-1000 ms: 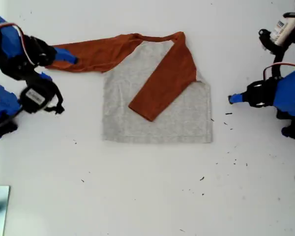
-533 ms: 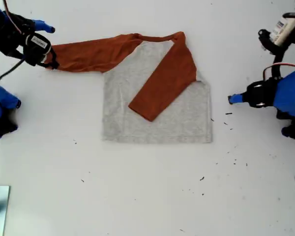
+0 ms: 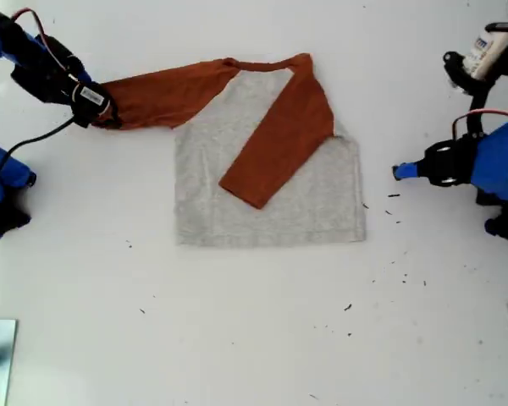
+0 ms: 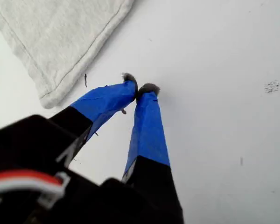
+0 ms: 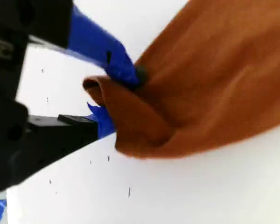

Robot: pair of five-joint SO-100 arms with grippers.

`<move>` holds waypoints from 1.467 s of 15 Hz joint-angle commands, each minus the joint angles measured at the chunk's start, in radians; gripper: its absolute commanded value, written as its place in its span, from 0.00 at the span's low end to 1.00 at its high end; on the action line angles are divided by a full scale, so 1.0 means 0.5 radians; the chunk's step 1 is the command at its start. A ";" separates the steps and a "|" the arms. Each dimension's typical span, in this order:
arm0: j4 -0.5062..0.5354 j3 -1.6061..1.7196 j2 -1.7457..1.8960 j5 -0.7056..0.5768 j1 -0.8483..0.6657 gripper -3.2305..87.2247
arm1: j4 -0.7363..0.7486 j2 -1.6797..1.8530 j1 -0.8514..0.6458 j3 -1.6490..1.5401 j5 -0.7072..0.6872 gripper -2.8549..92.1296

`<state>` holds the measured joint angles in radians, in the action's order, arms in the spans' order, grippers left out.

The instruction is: Fold t shirt

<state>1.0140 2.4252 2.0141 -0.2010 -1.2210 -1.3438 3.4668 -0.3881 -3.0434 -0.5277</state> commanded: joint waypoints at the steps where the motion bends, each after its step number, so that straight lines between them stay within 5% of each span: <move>1: 0.184 -0.230 0.417 -0.028 0.071 0.03 | -0.009 0.028 0.012 -0.114 -0.006 0.07; 4: 0.518 -0.724 0.678 0.098 0.331 0.03 | -0.009 0.028 0.015 -0.114 0.000 0.07; 9: 0.414 -1.819 -0.202 0.270 1.430 0.03 | -0.009 0.025 0.012 -0.114 0.003 0.07; 13: 0.190 -2.961 -1.046 -0.604 2.059 0.03 | -0.009 0.025 0.009 -0.114 0.009 0.07; 17: 0.215 -2.396 -0.482 -0.641 1.948 0.03 | -0.009 0.021 0.012 -0.114 0.009 0.07; 20: 0.077 -1.485 -0.012 -0.571 1.706 0.03 | -0.009 0.021 0.003 -0.114 0.009 0.07; 22: -0.089 -1.445 -0.153 -0.583 1.694 0.03 | -0.009 0.025 0.000 -0.114 0.009 0.07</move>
<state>1.0262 1.7073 1.9282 -0.5062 -0.3666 -1.3438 3.4668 -0.3881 -3.0434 -0.5277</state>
